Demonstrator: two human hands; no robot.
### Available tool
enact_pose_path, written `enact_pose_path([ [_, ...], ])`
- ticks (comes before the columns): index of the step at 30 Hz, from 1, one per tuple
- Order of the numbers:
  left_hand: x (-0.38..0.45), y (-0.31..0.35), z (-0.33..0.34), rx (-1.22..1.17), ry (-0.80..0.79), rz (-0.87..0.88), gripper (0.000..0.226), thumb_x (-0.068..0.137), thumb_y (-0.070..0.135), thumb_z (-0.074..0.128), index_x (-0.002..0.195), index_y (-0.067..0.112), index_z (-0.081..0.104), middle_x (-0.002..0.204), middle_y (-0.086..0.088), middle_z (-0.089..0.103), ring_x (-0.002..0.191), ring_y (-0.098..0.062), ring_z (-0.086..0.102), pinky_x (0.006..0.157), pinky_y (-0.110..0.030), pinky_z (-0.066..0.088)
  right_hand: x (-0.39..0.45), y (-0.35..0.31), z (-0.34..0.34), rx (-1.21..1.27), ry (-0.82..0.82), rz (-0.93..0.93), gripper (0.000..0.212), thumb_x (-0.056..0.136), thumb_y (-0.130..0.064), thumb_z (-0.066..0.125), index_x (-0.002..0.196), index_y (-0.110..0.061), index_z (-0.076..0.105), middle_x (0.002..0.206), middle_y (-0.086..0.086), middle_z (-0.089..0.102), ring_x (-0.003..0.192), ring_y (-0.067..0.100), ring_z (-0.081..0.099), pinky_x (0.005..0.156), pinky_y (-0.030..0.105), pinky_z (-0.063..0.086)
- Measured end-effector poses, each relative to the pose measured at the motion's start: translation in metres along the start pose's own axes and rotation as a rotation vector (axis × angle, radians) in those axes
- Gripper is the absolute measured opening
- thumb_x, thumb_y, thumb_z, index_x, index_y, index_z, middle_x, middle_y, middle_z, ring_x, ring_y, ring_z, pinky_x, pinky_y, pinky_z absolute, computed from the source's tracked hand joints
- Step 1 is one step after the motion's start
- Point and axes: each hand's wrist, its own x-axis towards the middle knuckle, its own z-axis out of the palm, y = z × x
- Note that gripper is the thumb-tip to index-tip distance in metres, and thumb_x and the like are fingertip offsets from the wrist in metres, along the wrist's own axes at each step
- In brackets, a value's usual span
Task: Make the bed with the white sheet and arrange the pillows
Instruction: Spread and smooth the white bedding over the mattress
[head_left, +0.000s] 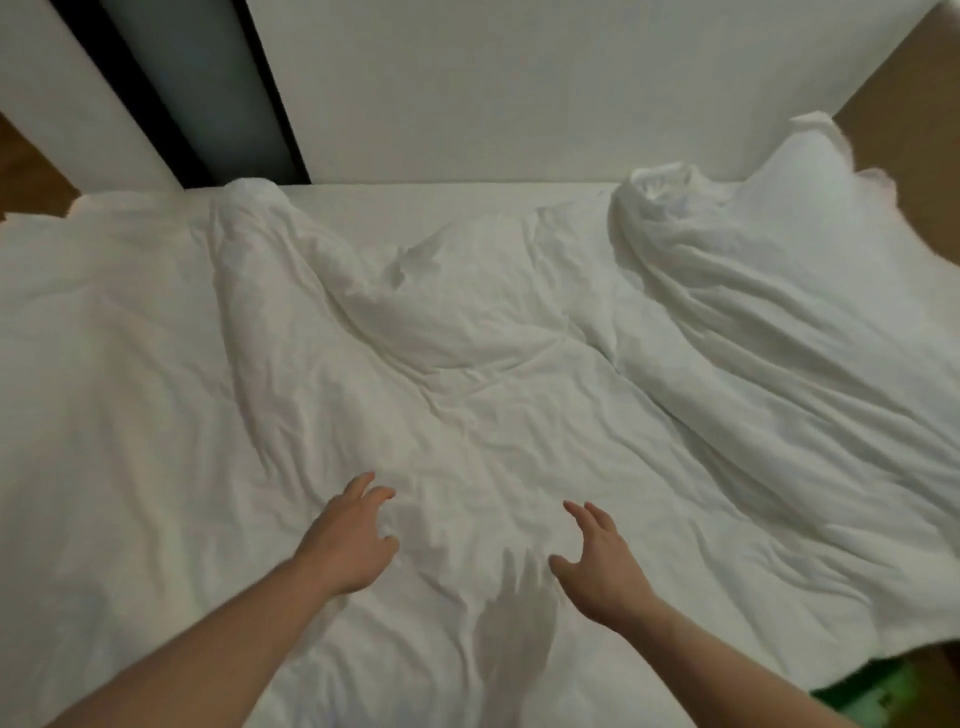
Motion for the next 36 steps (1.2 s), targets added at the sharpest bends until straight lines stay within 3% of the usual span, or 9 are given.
enact_pose_path([
  [8,0.003,0.189,0.027,-0.006,-0.008,0.168,0.063,0.091,0.041,0.059,0.150,0.034,0.039,0.167,0.012,0.009,0.145,-0.018,0.032,0.115,-0.032,0.034,-0.027,0.145,-0.125,0.082,0.186,0.091,0.074,0.095,-0.033,0.064,0.160,-0.025,0.028,0.166,0.000,0.024,0.149,0.021,0.035,0.119,0.037,0.035],
  [18,0.005,0.302,0.041,0.053,-0.064,0.293,0.064,0.090,0.038,0.059,0.150,0.032,0.038,0.165,0.012,0.013,0.145,-0.016,0.032,0.112,-0.033,0.038,-0.053,0.258,-0.224,0.137,0.333,0.270,0.080,0.096,-0.036,0.067,0.162,-0.024,0.022,0.166,0.005,0.025,0.148,0.028,0.034,0.119,0.042,0.035],
  [26,0.046,0.414,0.043,0.056,0.013,0.304,0.060,0.091,0.034,0.060,0.148,0.029,0.042,0.163,0.010,0.019,0.143,-0.015,0.035,0.112,-0.030,0.036,0.026,0.333,-0.320,0.115,0.433,0.210,0.088,0.091,-0.035,0.073,0.161,-0.014,0.024,0.163,0.011,0.031,0.149,0.030,0.031,0.121,0.041,0.028],
  [30,0.074,0.475,0.075,0.040,0.020,0.263,0.061,0.091,0.032,0.061,0.149,0.027,0.041,0.162,0.010,0.021,0.140,-0.015,0.039,0.110,-0.027,0.036,0.089,0.396,-0.355,0.067,0.421,0.230,0.106,0.085,-0.047,0.075,0.163,-0.013,0.012,0.169,0.013,0.015,0.155,0.033,0.016,0.124,0.046,0.024],
  [36,0.119,0.566,0.120,0.040,0.017,0.278,0.060,0.091,0.036,0.064,0.147,0.026,0.044,0.161,0.007,0.024,0.139,-0.014,0.043,0.111,-0.025,0.034,0.131,0.449,-0.379,-0.078,0.574,0.205,0.119,0.076,-0.068,0.073,0.163,-0.025,0.005,0.170,0.009,0.002,0.150,0.037,0.019,0.123,0.052,0.019],
])
